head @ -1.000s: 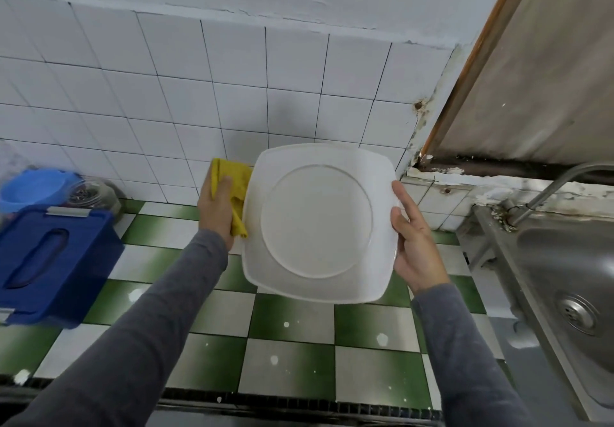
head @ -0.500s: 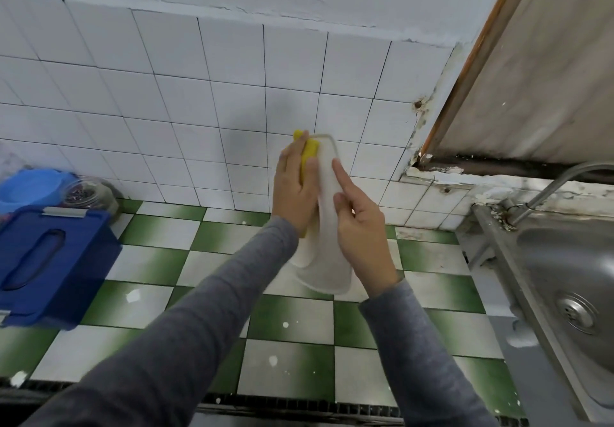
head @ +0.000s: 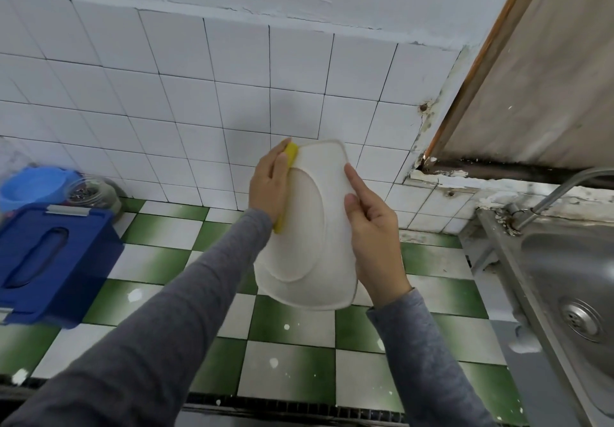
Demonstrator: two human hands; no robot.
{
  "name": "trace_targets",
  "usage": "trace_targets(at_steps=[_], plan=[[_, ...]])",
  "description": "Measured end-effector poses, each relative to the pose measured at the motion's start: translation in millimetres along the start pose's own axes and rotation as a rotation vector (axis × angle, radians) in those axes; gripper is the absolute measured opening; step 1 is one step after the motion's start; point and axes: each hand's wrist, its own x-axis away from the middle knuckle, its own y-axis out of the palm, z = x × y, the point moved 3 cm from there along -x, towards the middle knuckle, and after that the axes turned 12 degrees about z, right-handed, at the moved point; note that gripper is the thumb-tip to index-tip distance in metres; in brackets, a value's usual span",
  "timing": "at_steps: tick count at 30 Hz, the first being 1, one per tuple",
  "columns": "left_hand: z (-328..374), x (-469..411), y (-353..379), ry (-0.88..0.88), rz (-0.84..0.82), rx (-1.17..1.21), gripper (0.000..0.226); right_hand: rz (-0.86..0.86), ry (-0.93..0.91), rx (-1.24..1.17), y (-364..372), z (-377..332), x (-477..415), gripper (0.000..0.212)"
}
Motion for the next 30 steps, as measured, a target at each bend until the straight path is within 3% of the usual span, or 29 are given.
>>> trace_targets(at_steps=[6,10,14,18,20,27,30], plan=[[-27,-1,-19,-0.135,0.028,0.005,0.041,0.211,0.053,-0.302,-1,-1,-3,0.04],[-48,28,-17,-0.072,0.043,0.076,0.041,0.347,0.081,-0.449,3,-4,-10,0.038],[-50,63,-4,0.261,0.087,0.093,0.042,0.442,0.093,-0.496,8,1,-13,0.039],[-29,79,10,0.702,-0.131,-0.081,0.045,0.348,0.195,-0.579,16,8,-17,0.044],[-23,81,16,0.8,-0.215,-0.136,0.045,0.283,0.232,-0.548,16,14,-18,0.044],[7,60,29,0.684,-0.235,-0.179,0.047,0.031,0.195,-0.248,19,20,-11,0.049],[13,44,26,0.493,-0.228,-0.101,0.04,-0.017,0.154,-0.107,16,23,-3,0.048]])
